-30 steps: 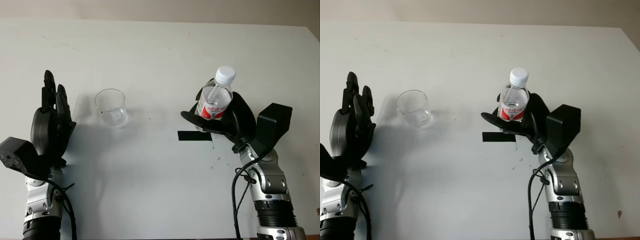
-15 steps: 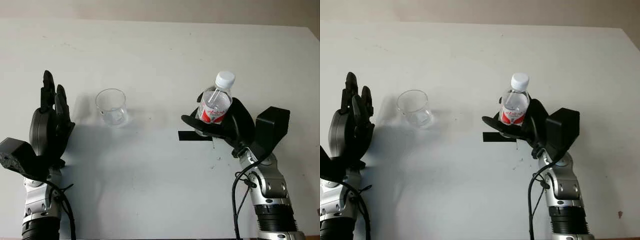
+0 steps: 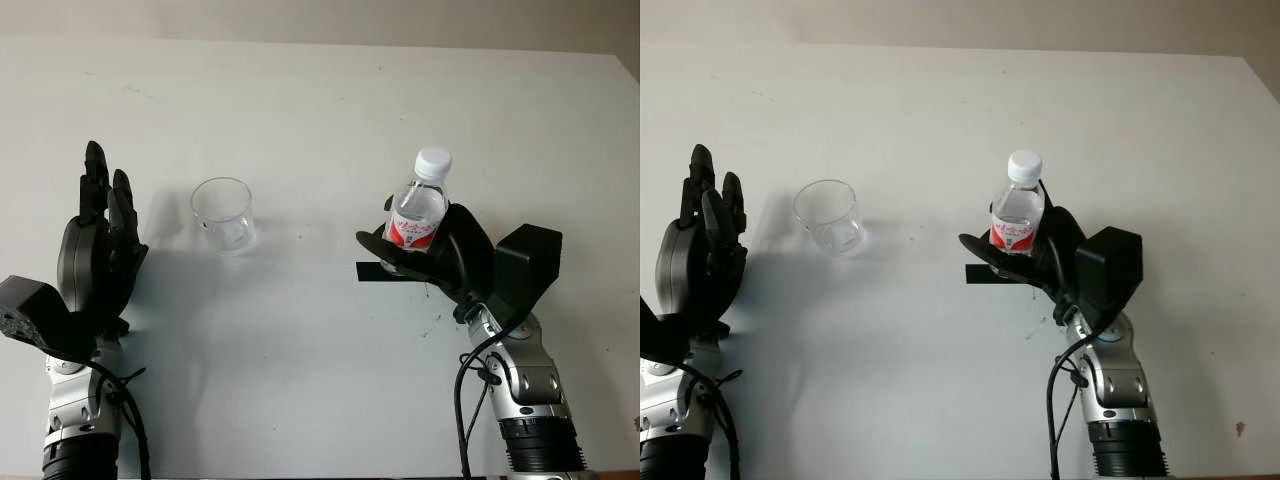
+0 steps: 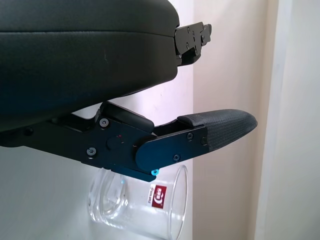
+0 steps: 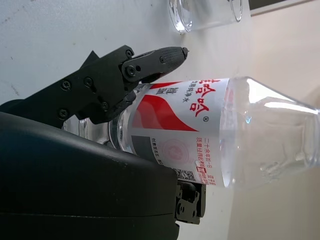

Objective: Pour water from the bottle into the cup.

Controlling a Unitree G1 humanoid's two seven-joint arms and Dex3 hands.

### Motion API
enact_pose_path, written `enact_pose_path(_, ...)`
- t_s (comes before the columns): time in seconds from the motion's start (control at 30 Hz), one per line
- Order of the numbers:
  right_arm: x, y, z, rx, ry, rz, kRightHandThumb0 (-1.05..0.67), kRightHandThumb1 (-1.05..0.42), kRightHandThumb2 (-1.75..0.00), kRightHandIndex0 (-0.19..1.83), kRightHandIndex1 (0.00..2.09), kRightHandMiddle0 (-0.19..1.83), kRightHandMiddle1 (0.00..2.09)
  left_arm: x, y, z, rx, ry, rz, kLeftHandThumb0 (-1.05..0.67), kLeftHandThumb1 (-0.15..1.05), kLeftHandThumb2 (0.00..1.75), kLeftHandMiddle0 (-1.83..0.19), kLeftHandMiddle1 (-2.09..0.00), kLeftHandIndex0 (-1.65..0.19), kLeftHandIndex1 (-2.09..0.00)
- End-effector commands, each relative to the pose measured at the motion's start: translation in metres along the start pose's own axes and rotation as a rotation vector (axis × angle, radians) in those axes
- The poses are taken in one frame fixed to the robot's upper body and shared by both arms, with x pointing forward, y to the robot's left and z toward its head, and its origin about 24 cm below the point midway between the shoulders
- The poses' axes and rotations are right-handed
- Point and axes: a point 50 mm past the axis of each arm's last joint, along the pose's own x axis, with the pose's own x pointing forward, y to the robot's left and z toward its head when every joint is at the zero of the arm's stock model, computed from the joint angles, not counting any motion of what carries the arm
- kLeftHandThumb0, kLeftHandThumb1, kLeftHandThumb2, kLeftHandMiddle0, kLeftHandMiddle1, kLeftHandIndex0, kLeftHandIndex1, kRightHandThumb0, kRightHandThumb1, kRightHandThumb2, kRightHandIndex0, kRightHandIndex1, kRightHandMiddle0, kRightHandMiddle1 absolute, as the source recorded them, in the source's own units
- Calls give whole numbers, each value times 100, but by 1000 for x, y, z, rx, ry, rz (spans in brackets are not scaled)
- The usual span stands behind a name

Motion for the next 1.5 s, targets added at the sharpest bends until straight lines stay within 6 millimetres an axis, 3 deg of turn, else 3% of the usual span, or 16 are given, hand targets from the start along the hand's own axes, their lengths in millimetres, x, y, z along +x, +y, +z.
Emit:
enact_pose_path(0.0,-3,0,0,-23,-7,-9,-44,-105,-20,14,200,-18,198,0,2,3,17,-4,3,-78,105,66,16,-6,19,-1)
enact_pose_path(0.2,-6,0,-4,27,-11,12,-45,-105,-16,8,133,-7,140,1,2,2,11,-7,-6,-77,105,66,17,-5,19,0)
enact_pose_path(0.33,-9,-1,-7,21,-13,13,-50,-105,-11,20,69,-3,102,1,2,2,21,-6,-5,-78,105,66,17,-5,19,0)
enact_pose_path(0.4,-11,-2,-9,14,-18,18,-56,-105,-7,23,32,-1,73,1,2,3,23,-6,-2,-77,105,66,17,-5,19,0)
enact_pose_path(0.47,-12,-2,-10,4,-24,26,-59,-104,-6,13,11,-1,41,1,2,3,23,-8,-1,-77,105,67,16,-6,19,0)
enact_pose_path(0.6,-15,-4,-13,-14,-39,40,-62,-102,-5,-3,2,-7,18,1,2,3,23,-7,-3,-77,105,67,16,-5,19,0)
enact_pose_path(0.87,-17,-8,-15,-38,-91,73,-75,-95,-4,-19,0,-18,2,3,2,3,17,-5,-9,-78,105,67,17,-5,19,0)
enact_pose_path(1.07,-20,-13,-14,-125,-164,44,-90,-97,-6,-19,0,-19,0,4,2,3,20,-5,-18,-78,105,68,19,-5,19,0)
enact_pose_path(1.47,-20,-21,-7,-124,-245,-21,-90,-100,-6,-19,0,-19,0,7,0,2,20,-9,-15,-79,105,67,18,-5,19,0)
